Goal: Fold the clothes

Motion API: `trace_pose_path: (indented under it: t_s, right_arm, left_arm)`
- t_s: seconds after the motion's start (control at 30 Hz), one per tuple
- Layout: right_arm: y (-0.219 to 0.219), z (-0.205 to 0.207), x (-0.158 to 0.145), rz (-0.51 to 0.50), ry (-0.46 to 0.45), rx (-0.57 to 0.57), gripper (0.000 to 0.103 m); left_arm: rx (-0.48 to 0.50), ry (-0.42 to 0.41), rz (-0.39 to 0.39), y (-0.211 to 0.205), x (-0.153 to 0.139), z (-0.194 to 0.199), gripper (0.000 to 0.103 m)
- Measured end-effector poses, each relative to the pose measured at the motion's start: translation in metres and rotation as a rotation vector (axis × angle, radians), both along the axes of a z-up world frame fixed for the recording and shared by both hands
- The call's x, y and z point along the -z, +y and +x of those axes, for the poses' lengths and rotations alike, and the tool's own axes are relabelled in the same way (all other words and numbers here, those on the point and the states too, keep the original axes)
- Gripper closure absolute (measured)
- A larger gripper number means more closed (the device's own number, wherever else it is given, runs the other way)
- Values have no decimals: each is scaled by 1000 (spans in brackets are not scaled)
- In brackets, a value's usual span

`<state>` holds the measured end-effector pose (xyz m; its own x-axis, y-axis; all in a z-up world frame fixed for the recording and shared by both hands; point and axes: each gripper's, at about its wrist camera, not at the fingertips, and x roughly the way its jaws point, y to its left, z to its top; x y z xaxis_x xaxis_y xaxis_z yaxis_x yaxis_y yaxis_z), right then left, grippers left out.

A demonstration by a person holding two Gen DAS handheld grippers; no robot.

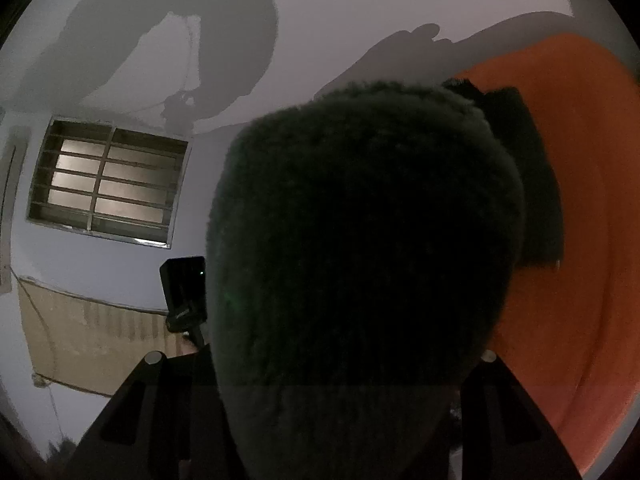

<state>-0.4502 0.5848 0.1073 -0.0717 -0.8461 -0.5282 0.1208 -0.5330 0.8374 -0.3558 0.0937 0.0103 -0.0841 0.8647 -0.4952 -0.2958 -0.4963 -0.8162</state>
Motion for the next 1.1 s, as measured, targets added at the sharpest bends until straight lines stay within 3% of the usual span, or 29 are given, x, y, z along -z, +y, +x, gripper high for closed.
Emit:
trace_pose_path:
  t_s: [0.17,0.3,0.37,0.43,0.5,0.63,0.7,0.8,0.9,0.97,1.03,1.1]
  right_arm:
    - [9,-96,77,-36,-63,-20,61]
    - [15,-156,145,7,-134,-36,59]
    - [17,-177,180,42,-191,-30,56]
    - [21,-186,197,24,-215,-26,46]
    - [28,-187,203,15,-216,-25,27]
    - [47,-177,189,98,-164,-41,21]
    - [57,-175,167,195,-97,-6,21]
    - [66,-159,126,398,46,92,21]
    - [65,-126,87,623,205,231,21]
    - [50,-108,59,717,295,328,21]
    - [43,-94,39,703,384,401,21]
    - [15,-97,30,675,446,415,21]
  left_arm:
    - [-72,-72,-21,28,66,-73,70]
    - [-46,-108,-87,48,127,-117,71]
    - [-36,-115,-75,49,149,-127,70]
    - [-12,-120,-9,42,165,-131,68]
    - [10,-122,45,27,171,-127,67]
    - [69,-170,65,7,183,-140,59]
    - [75,-176,46,9,180,-148,57]
    - [62,-101,-38,1,152,-154,57]
    - [5,0,-268,10,127,-164,56]
    - [-49,80,-455,25,107,-157,47]
    - [-108,158,-606,44,85,-158,35]
    - [-144,238,-643,79,62,-163,25]
